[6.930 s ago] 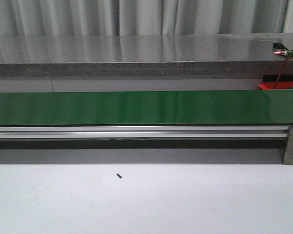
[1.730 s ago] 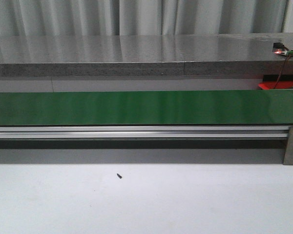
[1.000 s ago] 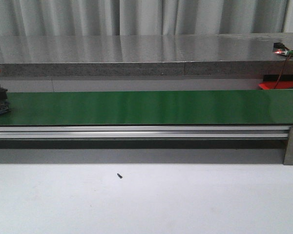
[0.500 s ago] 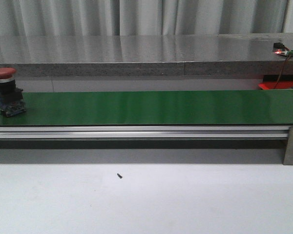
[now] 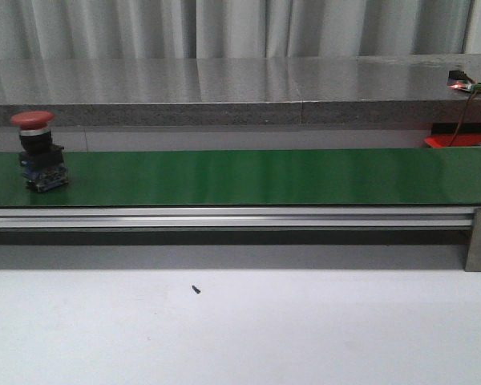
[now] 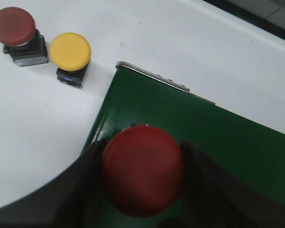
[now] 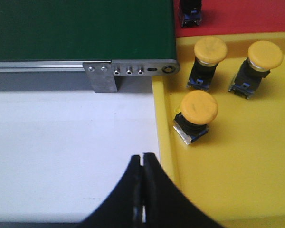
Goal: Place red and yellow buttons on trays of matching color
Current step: 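Set the second red button on the belt and open the left gripper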
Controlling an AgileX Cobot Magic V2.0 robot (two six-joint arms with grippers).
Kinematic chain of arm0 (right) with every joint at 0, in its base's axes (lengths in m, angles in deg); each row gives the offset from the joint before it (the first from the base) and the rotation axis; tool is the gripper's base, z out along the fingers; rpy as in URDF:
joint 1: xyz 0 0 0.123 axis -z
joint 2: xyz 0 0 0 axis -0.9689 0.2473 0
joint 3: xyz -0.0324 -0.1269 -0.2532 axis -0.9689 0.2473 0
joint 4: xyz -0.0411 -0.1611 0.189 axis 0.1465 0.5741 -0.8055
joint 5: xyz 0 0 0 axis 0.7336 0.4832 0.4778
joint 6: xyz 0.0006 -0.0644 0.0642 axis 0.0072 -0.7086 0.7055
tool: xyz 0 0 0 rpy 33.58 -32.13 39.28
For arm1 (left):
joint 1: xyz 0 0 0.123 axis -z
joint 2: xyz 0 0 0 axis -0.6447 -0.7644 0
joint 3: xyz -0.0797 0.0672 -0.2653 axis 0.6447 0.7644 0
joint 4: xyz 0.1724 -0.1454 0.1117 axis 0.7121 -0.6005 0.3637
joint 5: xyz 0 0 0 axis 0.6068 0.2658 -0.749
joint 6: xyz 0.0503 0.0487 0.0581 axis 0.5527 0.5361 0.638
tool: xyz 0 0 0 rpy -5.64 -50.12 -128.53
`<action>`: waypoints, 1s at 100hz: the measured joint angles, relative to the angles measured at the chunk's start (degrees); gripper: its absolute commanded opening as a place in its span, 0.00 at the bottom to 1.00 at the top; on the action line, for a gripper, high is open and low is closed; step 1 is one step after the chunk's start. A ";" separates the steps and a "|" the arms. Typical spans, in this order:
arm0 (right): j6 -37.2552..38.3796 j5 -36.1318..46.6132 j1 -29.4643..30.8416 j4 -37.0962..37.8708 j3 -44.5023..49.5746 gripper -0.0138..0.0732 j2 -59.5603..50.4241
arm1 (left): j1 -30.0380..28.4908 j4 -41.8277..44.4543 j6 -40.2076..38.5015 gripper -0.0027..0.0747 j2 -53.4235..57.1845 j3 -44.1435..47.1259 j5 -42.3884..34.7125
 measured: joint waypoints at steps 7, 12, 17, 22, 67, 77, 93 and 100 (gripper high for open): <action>0.00 0.00 0.00 0.00 0.00 0.08 0.00 | 0.51 0.00 0.09 0.23 -0.13 0.69 -0.23; 0.00 0.00 0.00 0.00 0.00 0.08 0.00 | 0.67 0.00 0.09 0.23 -0.72 1.06 -0.35; 0.00 0.00 0.00 0.00 0.00 0.08 0.00 | 0.71 0.00 0.09 0.24 -1.42 1.40 -0.46; 0.00 0.00 0.00 0.00 0.00 0.08 0.00 | 0.71 0.00 0.09 0.25 -2.18 1.53 -0.46; 0.00 0.00 0.00 0.00 0.00 0.08 0.00 | 0.71 0.00 1.07 0.48 -3.94 1.66 -0.76; 0.00 0.00 0.00 0.00 0.00 0.08 0.00 | 0.71 -0.08 1.59 0.66 -3.94 1.66 -0.79; 0.00 0.00 0.00 0.00 0.00 0.08 0.00 | 0.71 -0.08 1.73 0.73 -3.94 1.66 -0.79; 0.00 0.00 0.00 0.00 0.00 0.08 0.00 | 0.71 -0.12 1.73 0.73 -3.94 1.66 -0.79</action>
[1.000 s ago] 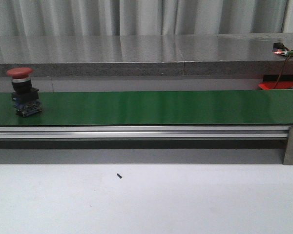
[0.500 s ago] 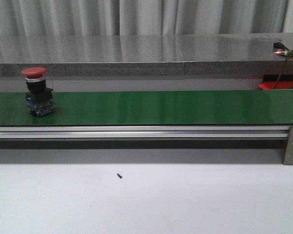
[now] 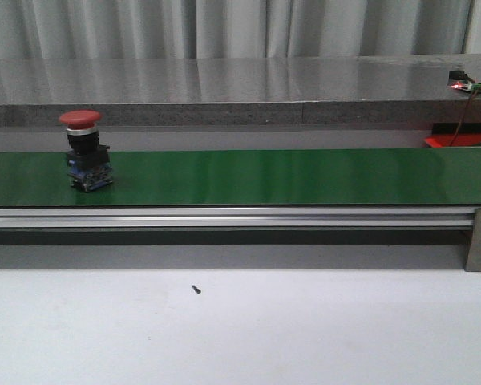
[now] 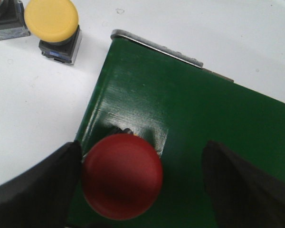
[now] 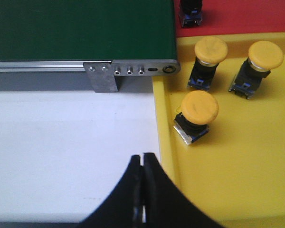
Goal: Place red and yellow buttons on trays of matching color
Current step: 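Set the second red button on the belt and open the left gripper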
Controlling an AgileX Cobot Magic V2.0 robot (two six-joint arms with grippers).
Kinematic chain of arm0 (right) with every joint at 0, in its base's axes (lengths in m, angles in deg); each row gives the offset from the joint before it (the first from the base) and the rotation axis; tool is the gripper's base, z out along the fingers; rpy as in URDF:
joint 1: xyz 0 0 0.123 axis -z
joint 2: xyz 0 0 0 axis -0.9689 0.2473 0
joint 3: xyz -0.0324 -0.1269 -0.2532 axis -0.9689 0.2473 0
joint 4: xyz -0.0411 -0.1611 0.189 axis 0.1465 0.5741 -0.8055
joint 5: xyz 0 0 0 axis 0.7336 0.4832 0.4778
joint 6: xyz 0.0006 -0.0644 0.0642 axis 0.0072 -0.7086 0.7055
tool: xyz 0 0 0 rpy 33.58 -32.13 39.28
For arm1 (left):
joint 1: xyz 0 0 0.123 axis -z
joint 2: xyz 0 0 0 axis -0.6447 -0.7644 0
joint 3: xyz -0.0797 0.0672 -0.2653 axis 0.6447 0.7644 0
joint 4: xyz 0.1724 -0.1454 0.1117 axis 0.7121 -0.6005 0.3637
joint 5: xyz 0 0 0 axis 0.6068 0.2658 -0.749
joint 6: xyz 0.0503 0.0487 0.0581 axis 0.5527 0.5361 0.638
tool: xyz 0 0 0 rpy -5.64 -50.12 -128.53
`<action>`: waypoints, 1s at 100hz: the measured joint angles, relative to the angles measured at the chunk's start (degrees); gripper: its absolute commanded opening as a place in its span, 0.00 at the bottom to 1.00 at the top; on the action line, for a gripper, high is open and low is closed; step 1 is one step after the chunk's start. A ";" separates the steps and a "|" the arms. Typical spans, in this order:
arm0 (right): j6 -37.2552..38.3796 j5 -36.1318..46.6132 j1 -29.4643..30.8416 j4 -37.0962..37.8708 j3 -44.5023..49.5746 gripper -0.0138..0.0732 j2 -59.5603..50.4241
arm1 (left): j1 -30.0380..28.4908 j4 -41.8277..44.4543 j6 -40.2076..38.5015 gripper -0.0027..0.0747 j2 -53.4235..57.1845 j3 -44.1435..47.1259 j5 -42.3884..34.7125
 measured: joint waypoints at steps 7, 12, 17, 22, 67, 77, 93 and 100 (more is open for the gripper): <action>0.00 0.00 0.00 0.00 0.00 0.08 0.00 | 0.00 -0.24 0.00 0.73 0.00 0.00 0.00; 0.00 0.00 0.00 0.00 0.00 0.08 0.00 | 0.00 -0.23 0.00 0.73 0.00 0.00 0.00; 0.00 0.00 0.00 0.00 0.00 0.08 0.00 | 0.00 -0.23 0.08 0.73 0.11 0.00 0.00; 0.00 0.00 0.00 0.00 0.00 0.08 0.00 | 0.00 -0.23 0.08 0.73 0.51 0.00 0.00; 0.00 0.00 0.00 0.00 0.00 0.08 0.00 | 4.69 -0.23 2.62 0.01 11.03 0.00 2.67; 0.00 0.00 0.00 0.00 0.00 0.08 0.00 | 8.13 -0.23 2.99 0.01 13.56 0.48 3.07; 0.00 0.00 0.00 0.00 0.00 0.08 0.00 | 13.65 -0.23 3.08 0.01 17.00 3.53 3.52; 0.00 0.00 0.00 0.00 0.00 0.08 0.00 | 15.80 -0.23 3.08 0.01 18.89 5.52 3.57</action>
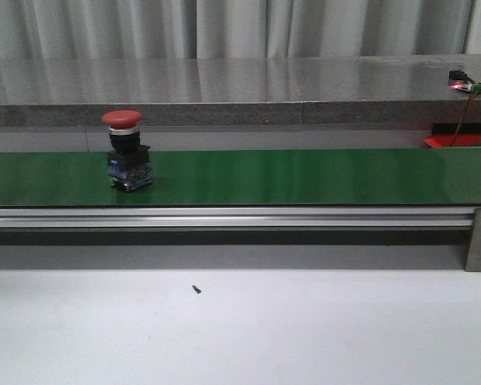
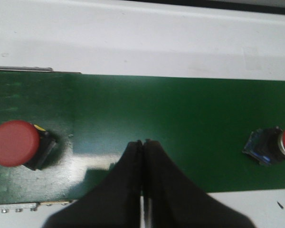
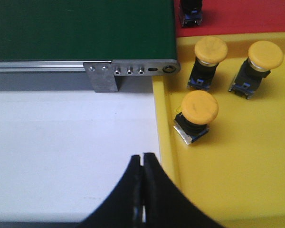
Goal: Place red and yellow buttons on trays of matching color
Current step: 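Set the second red button on the belt and open the left gripper, then move the right gripper above the leading red button on the belt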
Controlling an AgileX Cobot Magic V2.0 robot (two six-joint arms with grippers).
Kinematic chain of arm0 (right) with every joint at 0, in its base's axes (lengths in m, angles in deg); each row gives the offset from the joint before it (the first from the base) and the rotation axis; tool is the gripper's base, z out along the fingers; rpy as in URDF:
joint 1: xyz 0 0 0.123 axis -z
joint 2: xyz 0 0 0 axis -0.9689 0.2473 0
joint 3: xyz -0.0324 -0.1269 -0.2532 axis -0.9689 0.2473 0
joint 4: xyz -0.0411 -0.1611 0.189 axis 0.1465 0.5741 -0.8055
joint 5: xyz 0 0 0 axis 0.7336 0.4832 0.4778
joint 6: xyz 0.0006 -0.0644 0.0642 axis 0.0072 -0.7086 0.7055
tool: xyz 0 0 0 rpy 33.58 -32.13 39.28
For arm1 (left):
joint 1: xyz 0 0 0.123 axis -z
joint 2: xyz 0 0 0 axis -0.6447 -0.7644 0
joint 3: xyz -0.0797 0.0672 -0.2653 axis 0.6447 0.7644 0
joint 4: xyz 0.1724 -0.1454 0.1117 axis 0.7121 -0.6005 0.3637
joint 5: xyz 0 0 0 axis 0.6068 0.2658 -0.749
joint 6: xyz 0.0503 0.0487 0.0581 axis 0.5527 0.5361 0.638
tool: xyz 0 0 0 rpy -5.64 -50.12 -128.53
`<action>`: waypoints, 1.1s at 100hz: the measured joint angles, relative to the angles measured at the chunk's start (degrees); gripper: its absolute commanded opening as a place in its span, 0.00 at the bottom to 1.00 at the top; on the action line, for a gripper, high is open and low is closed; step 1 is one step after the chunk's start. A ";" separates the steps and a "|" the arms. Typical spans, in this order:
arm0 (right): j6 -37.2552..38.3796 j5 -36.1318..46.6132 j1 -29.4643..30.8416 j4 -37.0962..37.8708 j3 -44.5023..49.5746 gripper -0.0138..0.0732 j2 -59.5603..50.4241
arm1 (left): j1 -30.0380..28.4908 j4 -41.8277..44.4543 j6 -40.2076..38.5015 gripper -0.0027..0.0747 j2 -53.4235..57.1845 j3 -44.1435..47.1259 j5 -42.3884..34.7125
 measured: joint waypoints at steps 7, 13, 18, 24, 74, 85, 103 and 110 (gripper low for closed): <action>0.00 0.00 0.00 0.00 0.00 0.08 0.00 | 1.61 0.21 0.00 0.01 2.02 2.22 0.00; 0.00 0.00 0.00 0.00 0.00 0.08 0.00 | 2.48 0.21 0.00 0.01 3.92 4.25 -0.36; 0.00 0.00 0.00 0.00 0.00 0.08 -0.34 | 2.91 0.29 0.00 0.01 5.47 6.11 -0.78; 0.00 -0.04 0.12 0.00 0.00 0.08 -1.48 | 3.14 0.43 0.00 0.01 7.56 8.62 -1.30; 0.00 -0.43 0.76 0.00 0.00 0.08 -4.56 | 3.26 0.71 0.00 0.01 26.13 23.15 -2.57; 0.00 -0.43 0.76 0.00 0.00 0.08 -4.56 | 3.77 0.99 0.00 0.01 31.22 25.21 -2.70; 0.00 -0.43 0.76 0.00 0.00 0.08 -4.56 | 4.53 1.86 0.00 0.01 37.48 26.92 -2.59; 0.00 -0.43 0.76 0.00 0.00 0.08 -4.56 | 4.61 2.00 0.00 0.01 39.53 27.43 -2.87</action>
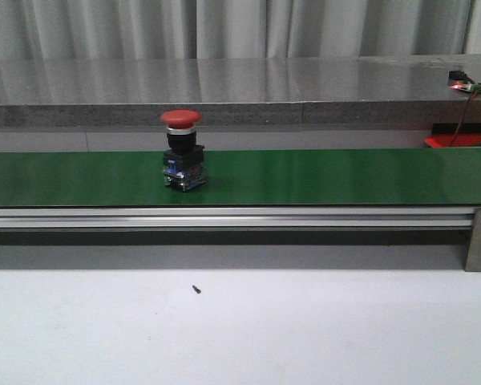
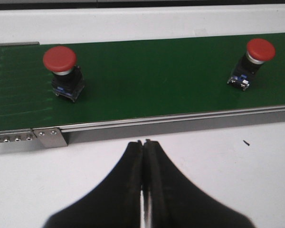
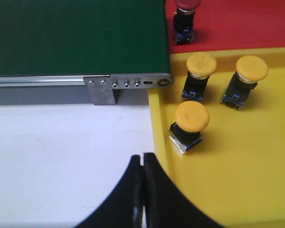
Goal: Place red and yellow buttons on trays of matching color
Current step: 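Move the right gripper above the leading red button on the belt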
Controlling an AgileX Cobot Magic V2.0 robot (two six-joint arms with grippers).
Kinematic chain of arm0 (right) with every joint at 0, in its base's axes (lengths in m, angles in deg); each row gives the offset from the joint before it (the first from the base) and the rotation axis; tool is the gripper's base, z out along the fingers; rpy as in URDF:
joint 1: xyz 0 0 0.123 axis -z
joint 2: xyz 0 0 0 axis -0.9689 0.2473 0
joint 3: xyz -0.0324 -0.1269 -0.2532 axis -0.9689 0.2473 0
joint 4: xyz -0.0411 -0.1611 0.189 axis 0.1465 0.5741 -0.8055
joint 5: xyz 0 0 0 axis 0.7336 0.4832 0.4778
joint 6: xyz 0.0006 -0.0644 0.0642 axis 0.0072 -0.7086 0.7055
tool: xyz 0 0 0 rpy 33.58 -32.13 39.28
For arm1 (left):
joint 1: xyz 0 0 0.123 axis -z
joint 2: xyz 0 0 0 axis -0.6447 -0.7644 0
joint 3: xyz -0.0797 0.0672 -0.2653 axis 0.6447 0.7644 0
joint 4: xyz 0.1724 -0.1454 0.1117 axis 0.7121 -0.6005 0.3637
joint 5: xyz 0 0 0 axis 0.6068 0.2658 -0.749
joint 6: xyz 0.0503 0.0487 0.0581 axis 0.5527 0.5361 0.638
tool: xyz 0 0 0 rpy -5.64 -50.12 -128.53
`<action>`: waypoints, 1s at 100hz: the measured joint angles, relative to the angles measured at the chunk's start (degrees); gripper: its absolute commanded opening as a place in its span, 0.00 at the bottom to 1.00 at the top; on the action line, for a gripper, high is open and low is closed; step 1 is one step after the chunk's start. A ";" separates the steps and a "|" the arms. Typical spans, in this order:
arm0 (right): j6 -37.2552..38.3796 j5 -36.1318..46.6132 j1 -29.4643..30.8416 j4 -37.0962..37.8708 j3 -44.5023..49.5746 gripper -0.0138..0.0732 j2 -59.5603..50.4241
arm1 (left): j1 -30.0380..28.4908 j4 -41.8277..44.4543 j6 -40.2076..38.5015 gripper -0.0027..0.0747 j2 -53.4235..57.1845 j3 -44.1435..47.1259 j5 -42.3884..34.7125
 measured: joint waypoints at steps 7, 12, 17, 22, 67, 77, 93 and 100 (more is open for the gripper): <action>0.00 0.00 0.00 0.00 0.00 0.08 0.00 | 0.05 0.00 0.00 0.01 1.85 0.61 -0.18; 0.00 0.00 0.00 0.00 0.00 0.08 0.00 | 0.05 0.00 0.03 0.01 3.04 1.34 -0.18; 0.00 0.00 0.00 0.00 0.00 0.08 0.00 | 0.05 0.00 0.03 0.01 4.25 2.06 -0.07; 0.00 0.00 0.00 0.00 0.00 0.08 0.00 | 0.05 -0.24 0.03 0.01 5.48 2.86 -0.06; 0.00 0.00 0.00 0.00 -0.62 0.08 1.32 | 0.05 -0.23 0.03 0.01 17.33 10.50 0.70; -0.28 0.00 0.00 0.00 -2.77 0.08 4.42 | 0.05 -0.31 0.03 0.01 19.01 10.92 0.70; -1.68 -0.04 0.00 -0.10 -7.47 0.08 11.12 | 0.05 -0.45 0.03 0.01 19.68 10.92 0.70; -1.91 -0.25 0.00 -0.28 -10.09 0.08 14.24 | 0.05 -0.45 0.03 0.01 19.68 10.92 0.70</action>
